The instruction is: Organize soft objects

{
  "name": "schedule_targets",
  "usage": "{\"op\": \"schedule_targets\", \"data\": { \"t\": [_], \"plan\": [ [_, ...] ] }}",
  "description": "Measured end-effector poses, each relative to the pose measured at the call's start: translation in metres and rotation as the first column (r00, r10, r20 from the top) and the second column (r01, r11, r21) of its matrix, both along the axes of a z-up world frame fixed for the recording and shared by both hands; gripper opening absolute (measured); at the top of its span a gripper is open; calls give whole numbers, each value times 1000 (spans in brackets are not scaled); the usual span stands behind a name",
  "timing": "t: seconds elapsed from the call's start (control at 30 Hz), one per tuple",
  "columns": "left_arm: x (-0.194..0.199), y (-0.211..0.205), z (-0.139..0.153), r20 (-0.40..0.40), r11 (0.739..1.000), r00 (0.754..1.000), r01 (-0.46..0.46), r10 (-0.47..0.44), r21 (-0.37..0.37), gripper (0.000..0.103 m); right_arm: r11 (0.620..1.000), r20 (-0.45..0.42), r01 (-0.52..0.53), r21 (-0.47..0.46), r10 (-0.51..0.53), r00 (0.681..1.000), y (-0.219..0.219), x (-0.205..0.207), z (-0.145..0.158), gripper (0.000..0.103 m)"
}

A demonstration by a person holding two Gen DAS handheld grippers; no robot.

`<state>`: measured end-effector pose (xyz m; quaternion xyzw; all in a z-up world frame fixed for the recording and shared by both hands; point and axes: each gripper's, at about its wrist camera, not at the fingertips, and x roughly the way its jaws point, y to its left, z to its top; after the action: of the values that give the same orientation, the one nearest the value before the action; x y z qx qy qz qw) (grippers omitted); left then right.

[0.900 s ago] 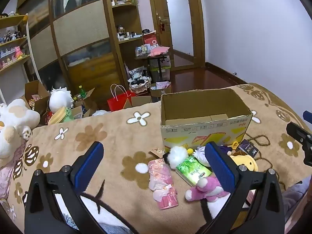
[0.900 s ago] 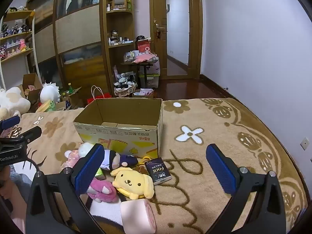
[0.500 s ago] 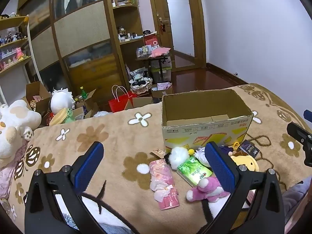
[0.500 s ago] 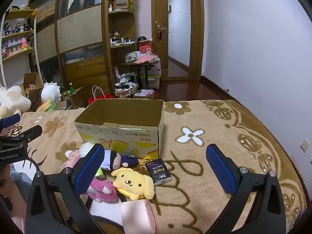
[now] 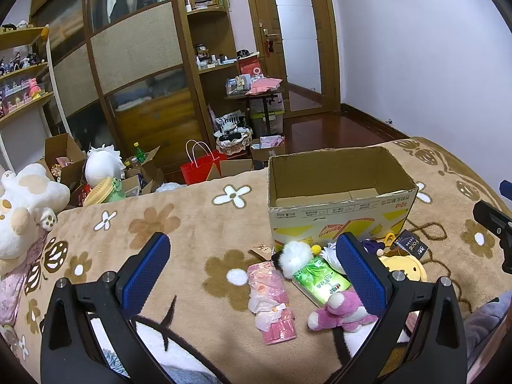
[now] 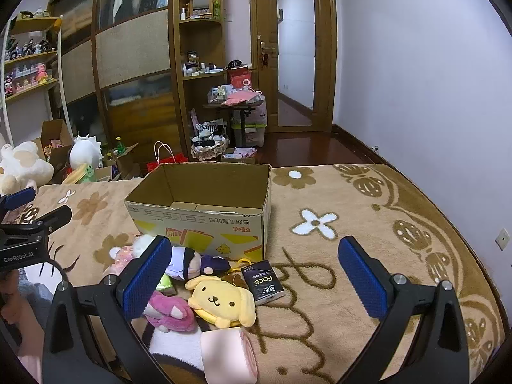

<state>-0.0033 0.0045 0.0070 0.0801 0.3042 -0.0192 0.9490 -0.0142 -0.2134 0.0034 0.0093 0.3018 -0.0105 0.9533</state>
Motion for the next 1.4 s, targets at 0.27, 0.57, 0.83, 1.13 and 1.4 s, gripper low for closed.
{"op": "schedule_targets", "data": {
  "t": [0.27,0.57,0.83,1.13,1.4],
  "plan": [
    [1,-1,-1,2,1000,1000,-3,3,1,102,1000,0,-3,1,3,1000,4,-1,0,103],
    [1,-1,-1,2,1000,1000,-4,4,3,102,1000,2,-16,2,16,1000,3,-3,-1,103],
    [1,-1,-1,2,1000,1000,-4,4,4,102,1000,0,-23,2,23,1000,4,-3,-1,103],
    [1,0,-1,1,1000,1000,-4,4,5,102,1000,-1,-26,1,26,1000,5,-3,-1,103],
    [1,0,-1,2,1000,1000,-5,5,7,102,1000,-1,-25,0,25,1000,5,-3,-1,103]
  ]
}}
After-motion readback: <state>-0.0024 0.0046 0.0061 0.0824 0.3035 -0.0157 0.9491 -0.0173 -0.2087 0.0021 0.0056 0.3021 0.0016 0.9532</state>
